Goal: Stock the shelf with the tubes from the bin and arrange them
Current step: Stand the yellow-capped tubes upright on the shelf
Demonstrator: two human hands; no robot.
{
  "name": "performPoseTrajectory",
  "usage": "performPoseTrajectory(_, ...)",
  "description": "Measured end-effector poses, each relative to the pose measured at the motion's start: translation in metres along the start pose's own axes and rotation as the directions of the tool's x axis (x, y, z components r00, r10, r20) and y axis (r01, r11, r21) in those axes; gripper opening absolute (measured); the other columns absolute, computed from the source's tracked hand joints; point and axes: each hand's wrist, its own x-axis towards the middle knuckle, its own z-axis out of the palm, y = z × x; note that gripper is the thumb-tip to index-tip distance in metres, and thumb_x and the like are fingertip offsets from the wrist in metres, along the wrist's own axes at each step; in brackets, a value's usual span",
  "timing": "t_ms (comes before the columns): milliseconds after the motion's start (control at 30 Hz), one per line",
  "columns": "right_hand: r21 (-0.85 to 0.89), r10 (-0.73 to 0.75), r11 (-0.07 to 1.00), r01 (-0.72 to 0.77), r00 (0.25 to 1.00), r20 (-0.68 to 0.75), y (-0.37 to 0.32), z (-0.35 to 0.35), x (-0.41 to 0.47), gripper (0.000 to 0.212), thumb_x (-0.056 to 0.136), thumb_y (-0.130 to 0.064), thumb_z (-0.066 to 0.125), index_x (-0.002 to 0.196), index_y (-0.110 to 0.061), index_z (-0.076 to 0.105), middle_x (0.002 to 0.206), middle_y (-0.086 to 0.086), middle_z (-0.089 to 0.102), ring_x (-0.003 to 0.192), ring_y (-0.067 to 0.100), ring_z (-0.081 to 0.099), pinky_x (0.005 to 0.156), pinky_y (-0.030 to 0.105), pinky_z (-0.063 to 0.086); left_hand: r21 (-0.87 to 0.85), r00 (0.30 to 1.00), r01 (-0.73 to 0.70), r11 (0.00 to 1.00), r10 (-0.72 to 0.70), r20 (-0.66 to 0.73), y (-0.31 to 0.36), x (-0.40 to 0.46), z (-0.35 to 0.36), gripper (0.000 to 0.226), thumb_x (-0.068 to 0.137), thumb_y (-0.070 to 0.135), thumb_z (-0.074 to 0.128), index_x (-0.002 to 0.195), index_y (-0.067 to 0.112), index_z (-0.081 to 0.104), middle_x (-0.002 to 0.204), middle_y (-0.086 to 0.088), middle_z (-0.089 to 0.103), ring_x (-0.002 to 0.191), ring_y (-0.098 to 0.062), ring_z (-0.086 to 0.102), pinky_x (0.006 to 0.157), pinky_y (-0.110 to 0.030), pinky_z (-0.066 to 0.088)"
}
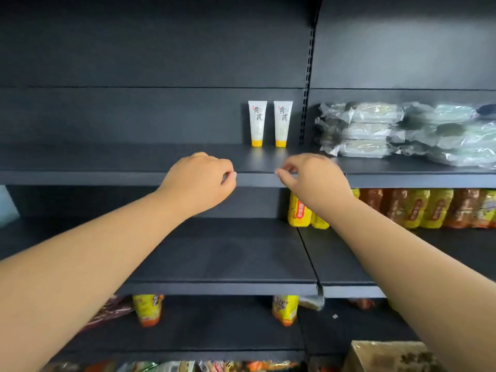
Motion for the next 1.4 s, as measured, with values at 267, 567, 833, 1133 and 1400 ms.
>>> performPoseTrajectory(267,0.125,-0.074,0.990,0.060,0.991,0.109,-0.074,0.016,-0.069,0.034,0.094,-0.038,0.046,0.104,-0.013,0.065,0.103,0.006,0.066,0.101,0.025,0.055,0.081,0.032,0.044,-0.003,0.988,0.122,0.992,-0.121,0.098,-0.023,-0.120,-0.017,0.021,0.094,0.029,0.039,0.078,0.019,0.048,0.078,0.001,0.060,0.091,-0.019,0.050,0.069,-0.029,0.040)
performPoseTrajectory(567,0.226,-0.174,0.970,0.092,0.909,0.378,-0.173,0.112,-0.129,0.033,0.095,-0.040,0.043,0.105,-0.016,0.064,0.105,0.003,0.065,0.105,0.022,0.053,0.079,0.030,0.044,0.084,0.910,0.283,0.956,-0.295,0.290,-0.096,-0.246,0.027,0.027,0.093,0.029,0.040,0.095,0.012,0.061,0.094,-0.007,0.066,0.100,-0.028,0.055,0.076,-0.036,0.044)
performPoseTrajectory(833,0.189,-0.008,0.971,-0.146,0.770,0.638,-0.259,0.214,-0.187,0.032,0.093,-0.038,0.046,0.099,-0.014,0.067,0.103,0.006,0.066,0.101,0.025,0.056,0.078,0.030,0.044,-0.043,0.826,0.355,0.934,-0.292,0.483,-0.186,-0.347,0.093,0.041,0.084,0.035,0.033,0.093,0.012,0.065,0.093,-0.009,0.068,0.098,-0.031,0.056,0.075,-0.034,0.044)
performPoseTrajectory(1133,-0.065,0.291,0.867,-0.494,0.395,0.872,-0.310,0.297,-0.295,0.032,0.095,-0.036,0.043,0.108,-0.015,0.064,0.109,0.008,0.067,0.099,0.028,0.060,0.076,0.030,0.046,-0.115,0.651,0.440,0.891,-0.228,0.724,-0.241,-0.440,0.155,0.022,0.091,0.023,0.044,0.088,0.009,0.061,0.089,-0.010,0.065,0.089,-0.029,0.055,0.065,-0.031,0.038)
performPoseTrajectory(1400,-0.327,0.530,0.612,-0.720,0.067,0.845,-0.291,0.360,-0.394,0.043,0.093,-0.032,0.050,0.129,-0.009,0.049,0.130,0.012,0.056,0.120,0.030,0.051,0.093,0.031,0.041,-0.052,0.426,0.577,0.815,-0.246,0.871,-0.216,-0.529,0.227,0.024,0.088,0.025,0.049,0.095,0.008,0.065,0.094,-0.015,0.069,0.091,-0.033,0.062,0.073,-0.036,0.050)
